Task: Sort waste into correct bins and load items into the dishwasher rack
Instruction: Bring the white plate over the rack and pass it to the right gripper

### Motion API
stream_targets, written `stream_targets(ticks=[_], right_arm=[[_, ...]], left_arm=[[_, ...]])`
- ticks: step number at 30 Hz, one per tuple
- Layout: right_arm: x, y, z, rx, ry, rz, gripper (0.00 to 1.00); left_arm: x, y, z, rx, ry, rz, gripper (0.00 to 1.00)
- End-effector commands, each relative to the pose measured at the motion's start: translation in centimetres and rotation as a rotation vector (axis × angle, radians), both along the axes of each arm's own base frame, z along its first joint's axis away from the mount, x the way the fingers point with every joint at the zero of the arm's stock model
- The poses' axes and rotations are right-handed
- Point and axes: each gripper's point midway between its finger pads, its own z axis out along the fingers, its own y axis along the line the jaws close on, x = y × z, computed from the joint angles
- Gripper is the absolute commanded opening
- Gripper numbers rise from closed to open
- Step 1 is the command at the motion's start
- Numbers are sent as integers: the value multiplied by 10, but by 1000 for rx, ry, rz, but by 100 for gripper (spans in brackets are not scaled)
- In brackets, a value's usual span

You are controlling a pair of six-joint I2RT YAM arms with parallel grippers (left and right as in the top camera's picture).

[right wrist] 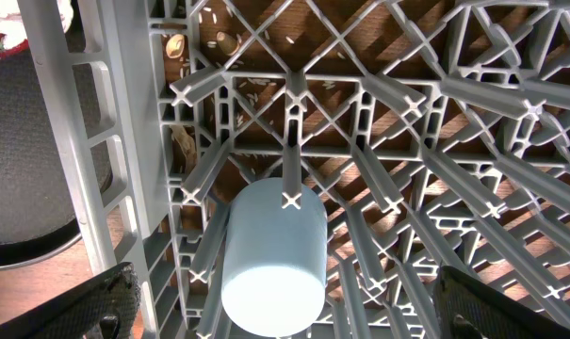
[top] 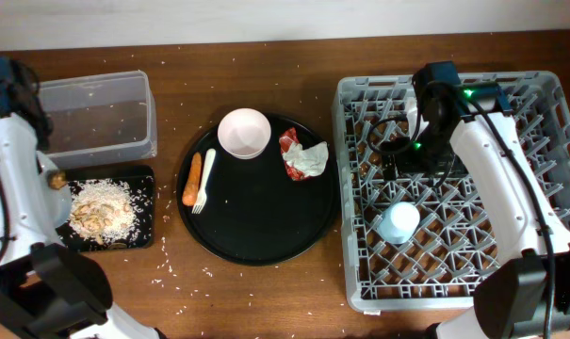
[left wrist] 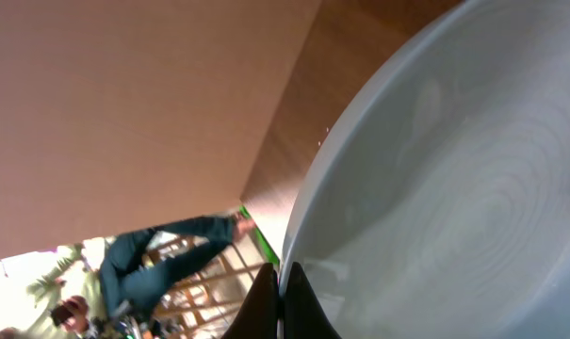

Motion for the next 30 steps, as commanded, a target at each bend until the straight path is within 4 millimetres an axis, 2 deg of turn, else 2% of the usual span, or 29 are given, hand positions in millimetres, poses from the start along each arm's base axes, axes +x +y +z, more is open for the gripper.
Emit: stream_targets(ticks=[1, 6, 10, 14, 16, 18, 20, 21, 23, 24, 28, 30], right_arm=[[2, 1, 9, -6, -33, 5, 98], [2, 1, 9, -5, -33, 5, 98], [2, 1, 9, -6, -33, 5, 98], [2, 1, 9, -6, -32, 5, 98], [2, 1, 9, -6, -32, 5, 98], [2, 1, 9, -6, -32, 5, 98], [2, 1, 9, -5, -32, 5, 98], [2, 1, 9, -5, -32, 4, 98], [2, 1, 9, -5, -31, 4, 98], [2, 1, 9, -5, -31, 4, 98], [2, 3, 9, 4, -31, 4, 98], [4, 13, 10, 65, -38, 9, 98]], left_arm=[[2, -6, 31, 141, 45, -36, 1], [3, -17, 43, 219, 80, -57, 0], [3, -17, 42, 218, 59, -42, 0], [20, -31, 15, 49, -51, -65, 0], [35, -48, -4, -107, -132, -94, 0], [49, -68, -18, -263, -198, -134, 0], [68, -97, -28, -454, -254, -231, 0], [79, -117, -30, -570, -288, -302, 0], [89, -144, -30, -714, -332, -371, 0], [91, -156, -30, -774, -342, -408, 0], [98, -240, -23, -1106, -345, -676, 1], [94, -272, -29, -1134, -273, -761, 1]])
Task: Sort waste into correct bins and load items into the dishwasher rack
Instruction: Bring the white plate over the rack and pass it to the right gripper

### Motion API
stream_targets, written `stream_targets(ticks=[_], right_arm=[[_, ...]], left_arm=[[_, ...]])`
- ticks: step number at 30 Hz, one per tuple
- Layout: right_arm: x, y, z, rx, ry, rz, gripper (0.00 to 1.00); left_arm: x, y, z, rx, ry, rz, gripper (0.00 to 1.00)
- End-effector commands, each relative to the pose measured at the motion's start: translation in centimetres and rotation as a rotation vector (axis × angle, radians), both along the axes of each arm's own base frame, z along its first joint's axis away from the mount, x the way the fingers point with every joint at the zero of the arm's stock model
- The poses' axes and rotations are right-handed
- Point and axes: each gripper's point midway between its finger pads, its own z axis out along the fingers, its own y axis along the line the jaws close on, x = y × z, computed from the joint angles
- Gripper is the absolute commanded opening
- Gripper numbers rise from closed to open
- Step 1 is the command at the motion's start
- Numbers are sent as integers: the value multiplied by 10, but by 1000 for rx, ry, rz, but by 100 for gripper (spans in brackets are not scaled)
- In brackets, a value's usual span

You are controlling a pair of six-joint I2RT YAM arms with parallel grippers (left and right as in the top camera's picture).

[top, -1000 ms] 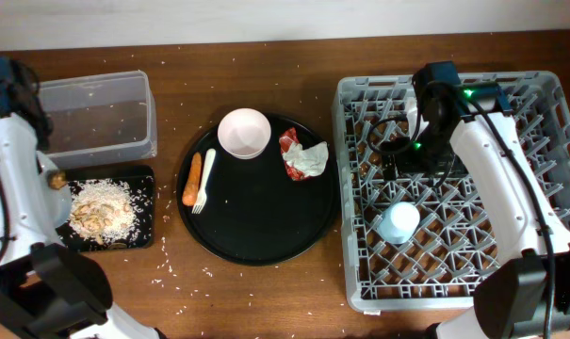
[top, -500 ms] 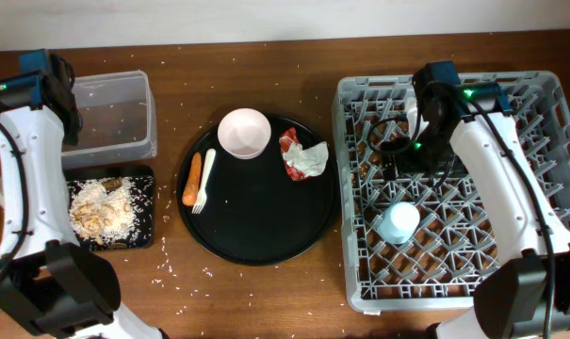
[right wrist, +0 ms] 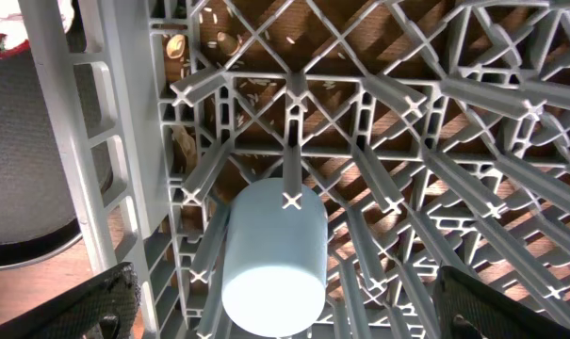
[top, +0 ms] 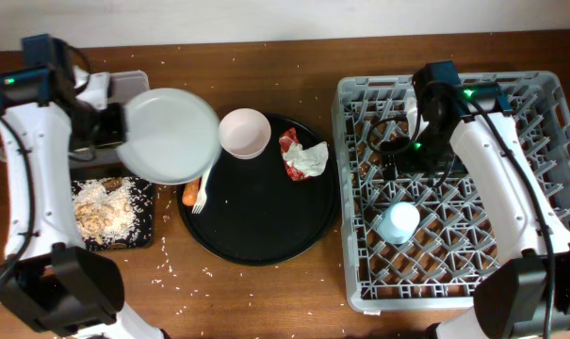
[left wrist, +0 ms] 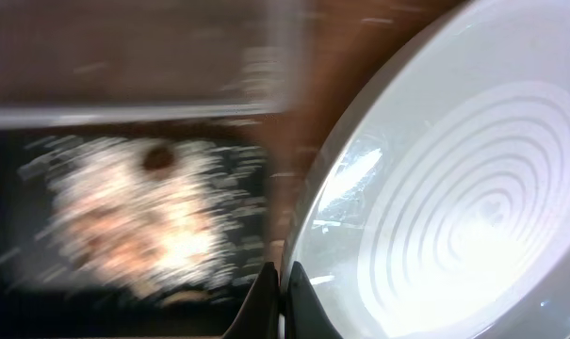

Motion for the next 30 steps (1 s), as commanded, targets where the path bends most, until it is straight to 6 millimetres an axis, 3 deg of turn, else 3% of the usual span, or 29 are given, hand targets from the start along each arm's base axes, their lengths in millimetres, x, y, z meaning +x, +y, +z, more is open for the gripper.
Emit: stream_targets(ticks=[1, 3, 8, 12, 18, 24, 30], right_arm=[[7, 23, 11, 117, -50, 15, 98], [17, 47, 18, 259, -92, 39, 98], [54, 101, 55, 583, -289, 182, 95], [69, 112, 66, 617, -368, 205, 93], [73, 144, 69, 579, -427, 301, 90], [74, 157, 70, 560, -453, 335, 74], [76, 156, 67, 553, -452, 333, 41]], left_arm=[[-2, -90, 12, -166, -59, -311, 1], [-2, -116, 6, -165, -58, -383, 0], [3, -152, -8, -190, -88, -471, 0], [6, -171, -10, -238, -114, -499, 0], [13, -194, -2, -280, -167, -528, 0], [10, -205, 3, -340, -174, -552, 0], [8, -214, 9, -400, -189, -571, 0]])
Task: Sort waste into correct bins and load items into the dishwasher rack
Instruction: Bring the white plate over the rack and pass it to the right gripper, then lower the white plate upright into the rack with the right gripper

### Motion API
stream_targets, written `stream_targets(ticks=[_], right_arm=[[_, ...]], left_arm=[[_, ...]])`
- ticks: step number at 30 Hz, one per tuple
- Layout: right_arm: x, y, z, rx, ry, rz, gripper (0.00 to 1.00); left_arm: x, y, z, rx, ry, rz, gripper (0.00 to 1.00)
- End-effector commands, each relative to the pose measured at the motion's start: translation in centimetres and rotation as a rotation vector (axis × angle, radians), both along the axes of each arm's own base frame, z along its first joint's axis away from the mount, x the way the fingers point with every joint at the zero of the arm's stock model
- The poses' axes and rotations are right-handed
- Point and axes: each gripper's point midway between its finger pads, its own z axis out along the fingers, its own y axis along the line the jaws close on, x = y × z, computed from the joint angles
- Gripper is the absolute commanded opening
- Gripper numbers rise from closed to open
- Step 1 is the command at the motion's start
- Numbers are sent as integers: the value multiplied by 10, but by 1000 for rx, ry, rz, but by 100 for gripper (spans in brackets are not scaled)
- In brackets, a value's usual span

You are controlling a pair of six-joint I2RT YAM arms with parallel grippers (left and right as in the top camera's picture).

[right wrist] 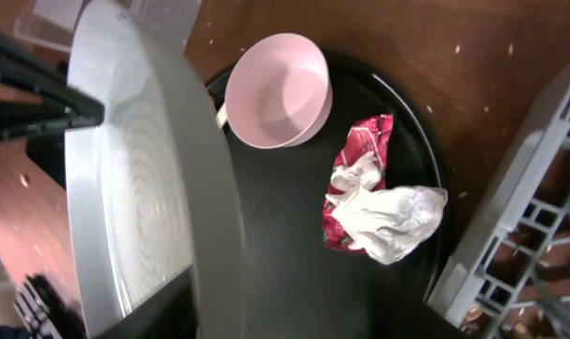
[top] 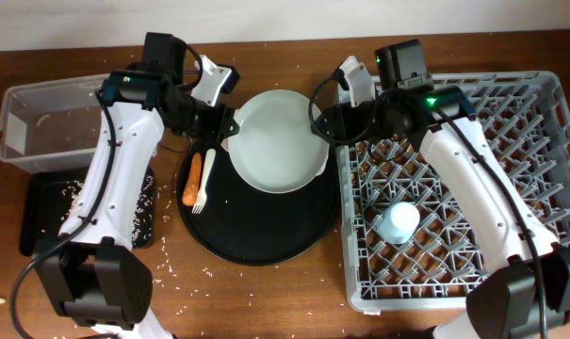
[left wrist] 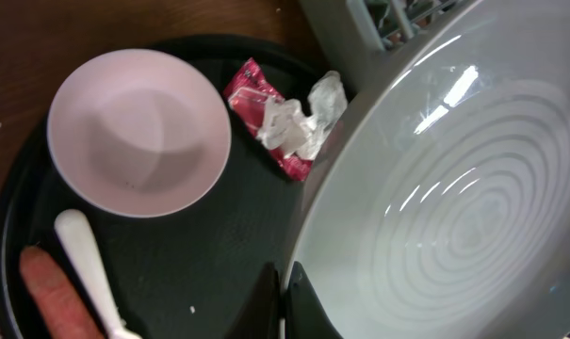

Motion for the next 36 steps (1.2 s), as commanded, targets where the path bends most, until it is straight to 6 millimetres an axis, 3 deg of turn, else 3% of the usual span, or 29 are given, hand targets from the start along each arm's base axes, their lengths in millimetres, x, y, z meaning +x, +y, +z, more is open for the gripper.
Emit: stream_targets(ticks=[1, 6, 8, 10, 14, 20, 21, 26, 31, 36], right_arm=[[2, 1, 6, -6, -22, -2, 36], [2, 1, 4, -7, -17, -2, 4], [2, 1, 4, -7, -17, -2, 4], [2, 1, 4, -7, -17, -2, 4], [2, 1, 4, -7, -17, -2, 4], [2, 1, 4, -7, -17, -2, 4], [2, 1, 4, -7, -17, -2, 4], [2, 1, 4, -7, -17, -2, 4], [4, -7, -1, -44, -14, -29, 4], [6, -53, -1, -92, 48, -160, 4]], left_arm=[[-6, -12, 15, -81, -11, -26, 0], [-5, -13, 16, -85, -15, -28, 0], [-4, -13, 16, -86, -20, -28, 6], [-3, -13, 16, -86, -24, -28, 26], [0, -15, 19, -94, -44, -30, 40], [8, -32, 39, -214, -113, -86, 62], [11, -32, 40, -215, -131, -87, 71], [20, -27, 44, -218, -169, -76, 99], [39, 10, 42, -167, -203, 17, 99], [54, 64, 43, -143, -225, 138, 99]])
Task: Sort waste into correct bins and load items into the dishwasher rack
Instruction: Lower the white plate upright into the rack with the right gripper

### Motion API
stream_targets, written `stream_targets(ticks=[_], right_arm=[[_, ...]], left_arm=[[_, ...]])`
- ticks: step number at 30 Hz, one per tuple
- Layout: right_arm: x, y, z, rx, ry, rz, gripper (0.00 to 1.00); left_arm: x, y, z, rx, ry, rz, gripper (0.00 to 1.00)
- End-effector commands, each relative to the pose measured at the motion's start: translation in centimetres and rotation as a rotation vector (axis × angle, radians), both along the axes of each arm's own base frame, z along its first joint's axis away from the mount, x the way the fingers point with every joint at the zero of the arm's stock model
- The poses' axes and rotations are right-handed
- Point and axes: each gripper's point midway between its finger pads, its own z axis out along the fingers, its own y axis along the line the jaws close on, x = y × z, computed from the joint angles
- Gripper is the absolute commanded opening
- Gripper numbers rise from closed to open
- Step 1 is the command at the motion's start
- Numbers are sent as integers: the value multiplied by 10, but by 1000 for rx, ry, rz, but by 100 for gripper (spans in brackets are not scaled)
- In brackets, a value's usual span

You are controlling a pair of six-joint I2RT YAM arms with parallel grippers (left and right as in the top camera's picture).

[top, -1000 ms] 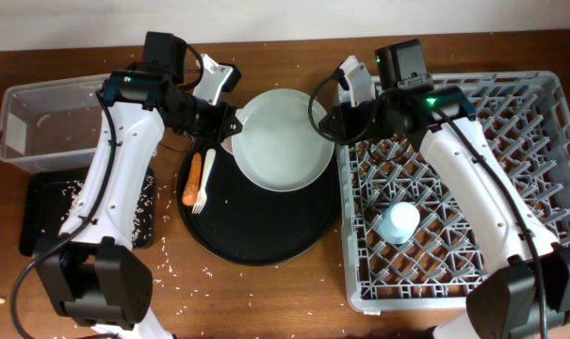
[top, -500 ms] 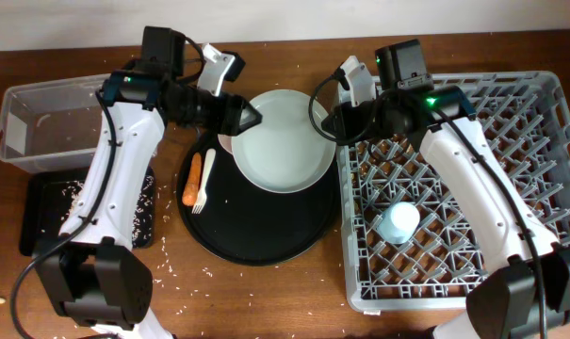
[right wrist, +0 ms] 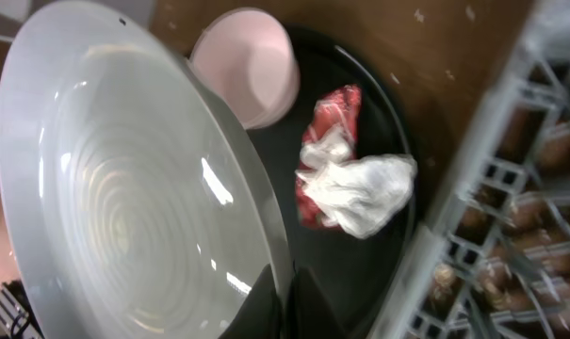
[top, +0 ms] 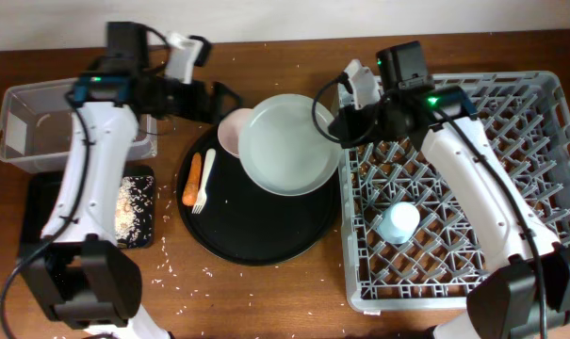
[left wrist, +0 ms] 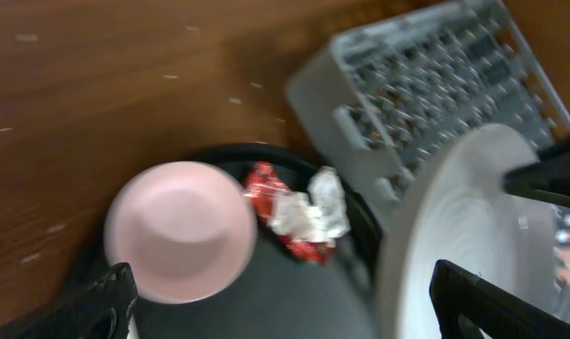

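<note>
A large white plate [top: 286,145] hangs tilted over the round black tray [top: 256,240], and my right gripper [top: 337,123] is shut on its right rim [right wrist: 283,299]. The plate partly covers a pink bowl [top: 230,132], which also shows in the left wrist view [left wrist: 181,232]. A red and white wrapper [right wrist: 352,183] lies on the tray under the plate. My left gripper [top: 216,99] stands open at the tray's upper left, apart from the plate [left wrist: 473,235]. A carrot [top: 191,179] and a white fork [top: 203,181] lie at the tray's left. The grey dishwasher rack [top: 539,188] holds a pale cup [top: 398,221].
A clear plastic bin [top: 40,118] stands at the far left. In front of it a small black tray [top: 49,221] carries scattered rice. Loose grains dot the wooden table [top: 266,301]. The rack's near wall [right wrist: 511,188] is right beside the plate.
My left gripper has let go of the plate and now stands open up and to the left. My right gripper, then open around the rim, is now shut on it.
My left gripper held the plate at the far left while the right hung open over the cup in the rack. Then the plate was beside the clear bin, then over the black tray with both grippers at it. Now the right holds it alone.
</note>
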Motion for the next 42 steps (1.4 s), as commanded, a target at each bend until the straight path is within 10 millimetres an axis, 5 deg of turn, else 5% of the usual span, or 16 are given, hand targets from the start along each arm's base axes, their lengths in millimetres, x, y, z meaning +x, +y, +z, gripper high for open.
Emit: stream_targets(ticks=[1, 5, 11, 15, 24, 34, 35, 37, 39, 42], right_arm=[[9, -49, 16, -43, -1, -134, 4], [4, -125, 30, -210, 31, -331, 4], [-16, -232, 57, -684, 17, -605, 4], [-21, -273, 73, -922, -19, -720, 4], [13, -293, 69, -1062, -82, -731, 4], [41, -294, 25, -1125, -23, -619, 4], [42, -292, 22, -1110, -19, -610, 11], [46, -283, 15, -1045, -16, -592, 55], [48, -275, 10, -995, -15, -570, 67], [50, -270, 8, -958, -17, -556, 72]], left_arm=[[8, 42, 8, 30, -36, 93, 99], [11, 68, 8, 34, -35, 151, 99], [12, 69, 8, 35, -38, 153, 99], [12, 69, 8, 35, -38, 153, 99], [12, 69, 8, 35, -38, 153, 99], [12, 69, 8, 35, -38, 153, 99], [12, 69, 8, 35, -38, 153, 99], [12, 69, 8, 35, -38, 153, 99], [12, 69, 8, 35, -38, 153, 99], [12, 69, 8, 35, -38, 153, 99]])
